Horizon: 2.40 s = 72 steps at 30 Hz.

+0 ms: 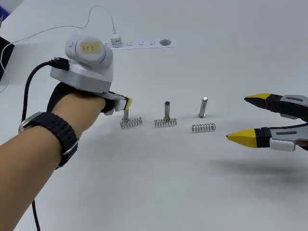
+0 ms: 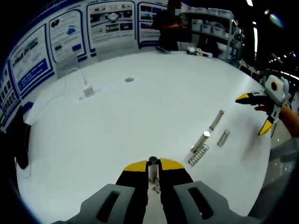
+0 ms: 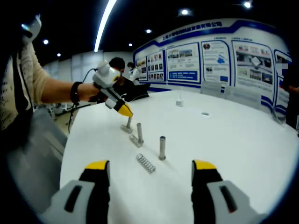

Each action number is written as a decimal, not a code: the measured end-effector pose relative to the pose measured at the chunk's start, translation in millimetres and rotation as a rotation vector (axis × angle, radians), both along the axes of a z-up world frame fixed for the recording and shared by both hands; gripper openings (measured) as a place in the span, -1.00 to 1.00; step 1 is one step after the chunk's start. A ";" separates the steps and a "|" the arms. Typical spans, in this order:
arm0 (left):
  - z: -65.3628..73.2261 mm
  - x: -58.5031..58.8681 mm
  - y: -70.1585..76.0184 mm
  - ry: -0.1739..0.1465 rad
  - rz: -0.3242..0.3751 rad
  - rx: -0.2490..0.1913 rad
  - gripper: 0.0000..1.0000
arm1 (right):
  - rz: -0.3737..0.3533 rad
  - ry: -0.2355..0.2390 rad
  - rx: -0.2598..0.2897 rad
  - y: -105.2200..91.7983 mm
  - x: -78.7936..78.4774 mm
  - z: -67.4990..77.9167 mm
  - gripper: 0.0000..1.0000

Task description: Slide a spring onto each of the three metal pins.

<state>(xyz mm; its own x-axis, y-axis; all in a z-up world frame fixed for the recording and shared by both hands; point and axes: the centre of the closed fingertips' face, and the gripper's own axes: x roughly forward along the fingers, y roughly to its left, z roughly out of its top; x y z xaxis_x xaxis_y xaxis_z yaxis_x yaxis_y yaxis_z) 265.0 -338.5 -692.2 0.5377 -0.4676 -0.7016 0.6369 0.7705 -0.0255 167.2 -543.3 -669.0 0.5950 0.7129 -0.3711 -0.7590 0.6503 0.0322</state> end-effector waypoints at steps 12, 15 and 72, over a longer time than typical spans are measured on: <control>1.0 -14.1 0.5 0.017 0.003 -0.034 -0.85 | 0.006 -0.001 -0.002 2.4 -0.9 1.3 0.45; 1.2 -16.6 -1.2 0.017 -0.005 -0.033 -0.85 | 0.008 -0.001 -0.003 2.9 -1.0 1.1 0.45; 14.3 -41.8 7.7 -0.056 -0.063 -0.087 -0.50 | 0.028 0.009 -0.022 7.4 -1.5 -0.5 0.44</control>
